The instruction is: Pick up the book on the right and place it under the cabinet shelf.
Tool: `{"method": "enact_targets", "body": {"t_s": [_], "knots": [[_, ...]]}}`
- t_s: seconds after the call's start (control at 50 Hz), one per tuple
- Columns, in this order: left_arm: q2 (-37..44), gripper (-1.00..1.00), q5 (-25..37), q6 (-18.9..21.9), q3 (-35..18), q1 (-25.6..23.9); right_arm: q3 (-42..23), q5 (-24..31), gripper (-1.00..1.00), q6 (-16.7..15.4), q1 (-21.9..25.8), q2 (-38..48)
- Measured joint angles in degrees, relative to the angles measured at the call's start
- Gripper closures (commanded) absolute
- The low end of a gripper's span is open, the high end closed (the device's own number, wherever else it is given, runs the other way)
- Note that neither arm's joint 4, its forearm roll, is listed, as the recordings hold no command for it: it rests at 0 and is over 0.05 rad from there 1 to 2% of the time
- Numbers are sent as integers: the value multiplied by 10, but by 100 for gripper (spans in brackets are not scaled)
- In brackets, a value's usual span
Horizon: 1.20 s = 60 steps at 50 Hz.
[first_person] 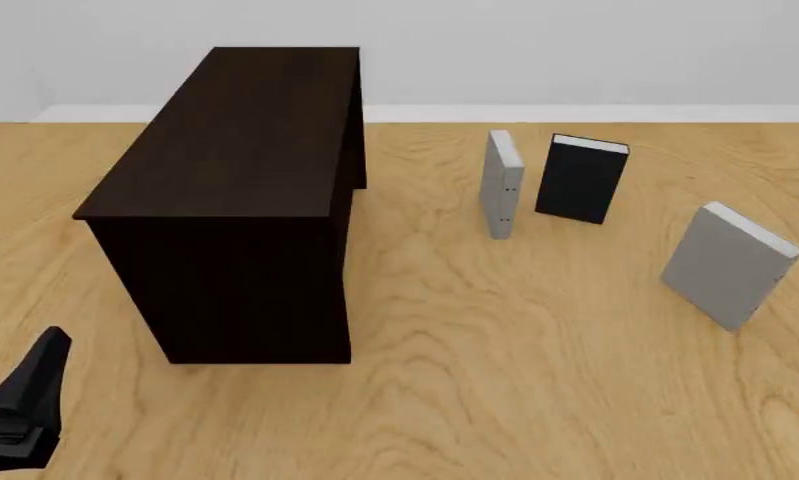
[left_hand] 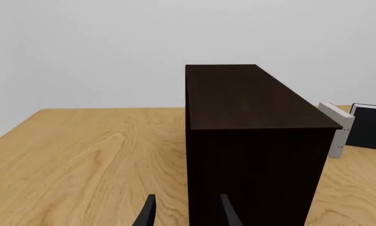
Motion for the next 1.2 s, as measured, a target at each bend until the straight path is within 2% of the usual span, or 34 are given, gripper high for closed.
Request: {"method": "enact_targets", "body": {"t_s": [0.54,1.2], "knots": [[0,-100,0,0,0,0,-8,-37,-100,-34,-51,119],[1,-100,-2,0,1,0,4,-128,-100,-69,-88,264]]}}
